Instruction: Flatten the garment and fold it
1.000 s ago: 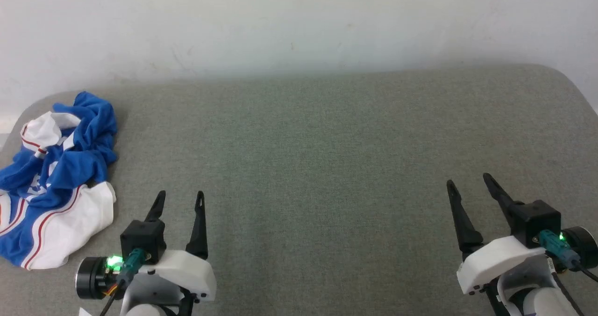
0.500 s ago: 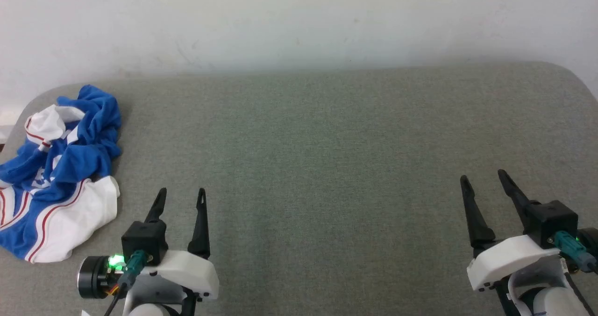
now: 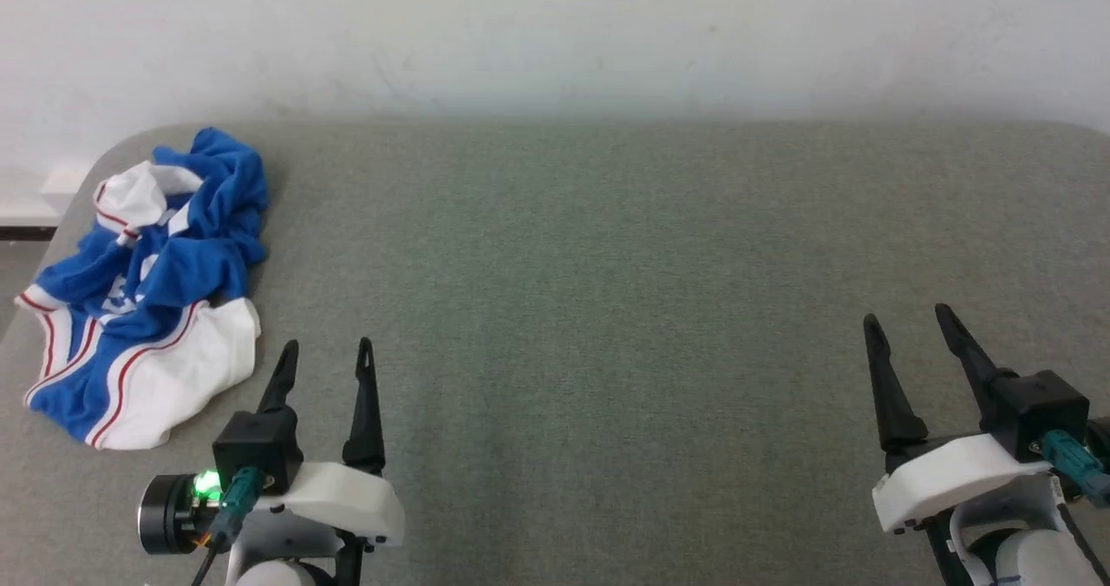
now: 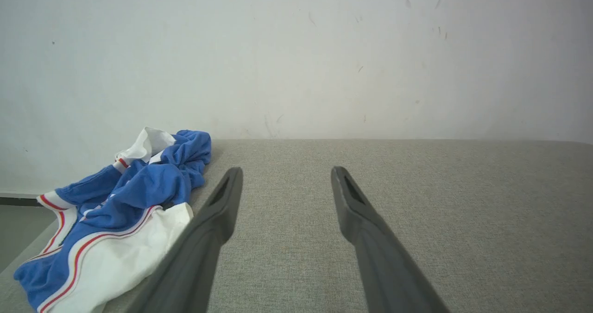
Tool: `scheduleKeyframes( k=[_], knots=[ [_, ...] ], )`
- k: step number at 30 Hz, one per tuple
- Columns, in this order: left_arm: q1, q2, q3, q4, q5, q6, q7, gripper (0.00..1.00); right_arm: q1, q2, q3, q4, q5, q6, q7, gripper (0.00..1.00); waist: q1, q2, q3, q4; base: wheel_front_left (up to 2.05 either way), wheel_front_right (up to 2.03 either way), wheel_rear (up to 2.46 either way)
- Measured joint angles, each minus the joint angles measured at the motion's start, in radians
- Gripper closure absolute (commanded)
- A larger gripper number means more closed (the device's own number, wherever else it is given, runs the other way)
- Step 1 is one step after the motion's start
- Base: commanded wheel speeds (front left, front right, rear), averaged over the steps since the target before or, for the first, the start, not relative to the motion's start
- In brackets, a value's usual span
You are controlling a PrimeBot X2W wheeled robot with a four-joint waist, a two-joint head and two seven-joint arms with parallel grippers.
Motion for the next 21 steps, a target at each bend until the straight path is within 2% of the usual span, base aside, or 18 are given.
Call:
scheduleKeyframes(
  k=[21],
  knots=[
    [0.001, 0.000, -0.011, -0.026, -0.044, 0.054, -0.043, 0.00, -0.025, -0.005, 0.043, -0.004, -0.028, 0.000, -0.044, 0.00, 0.0000, 0.0000, 0.030, 0.161, 0.00, 0.00, 0.00]
  ],
)
